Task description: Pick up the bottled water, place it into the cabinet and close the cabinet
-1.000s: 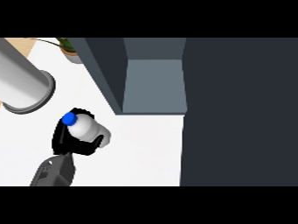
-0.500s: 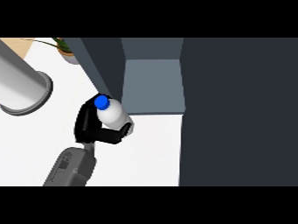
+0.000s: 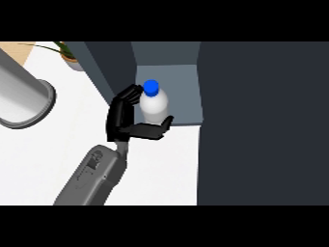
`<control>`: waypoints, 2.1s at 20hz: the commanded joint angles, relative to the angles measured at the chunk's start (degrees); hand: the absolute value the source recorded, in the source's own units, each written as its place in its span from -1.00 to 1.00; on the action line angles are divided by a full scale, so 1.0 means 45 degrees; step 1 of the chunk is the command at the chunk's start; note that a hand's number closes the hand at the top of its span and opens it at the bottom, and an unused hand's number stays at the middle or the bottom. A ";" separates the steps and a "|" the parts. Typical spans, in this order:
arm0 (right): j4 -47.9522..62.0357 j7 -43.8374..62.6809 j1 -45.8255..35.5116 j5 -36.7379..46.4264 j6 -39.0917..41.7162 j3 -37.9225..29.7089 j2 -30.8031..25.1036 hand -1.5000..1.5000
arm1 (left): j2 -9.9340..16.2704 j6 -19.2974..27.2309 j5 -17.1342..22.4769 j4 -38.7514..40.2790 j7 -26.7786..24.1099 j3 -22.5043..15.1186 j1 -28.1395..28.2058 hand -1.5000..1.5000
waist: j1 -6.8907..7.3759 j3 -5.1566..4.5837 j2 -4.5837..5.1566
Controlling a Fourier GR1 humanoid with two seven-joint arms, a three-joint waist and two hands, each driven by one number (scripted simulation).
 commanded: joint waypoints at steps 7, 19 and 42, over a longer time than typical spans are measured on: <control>-0.1866 0.1054 0.0088 -0.2034 -0.0696 -0.0348 -0.0197 -1.00 | -0.0007 0.2120 0.0181 0.3337 0.0807 -0.0260 -0.2995 1.00 | -0.0117 -0.0006 0.0071; -0.1067 0.0737 0.0010 -0.2209 0.0125 -0.0217 -0.0154 -1.00 | -0.0008 0.2212 0.1911 0.7254 -0.1110 -0.0004 -0.5468 1.00 | -0.0451 -0.0007 0.0159; -0.0838 0.0563 -0.0325 -0.1407 0.0490 0.0095 0.0062 -1.00 | 0.0003 0.2724 0.1149 1.2515 -0.2515 0.1155 -0.9100 -1.00 | -0.0759 -0.0008 0.0343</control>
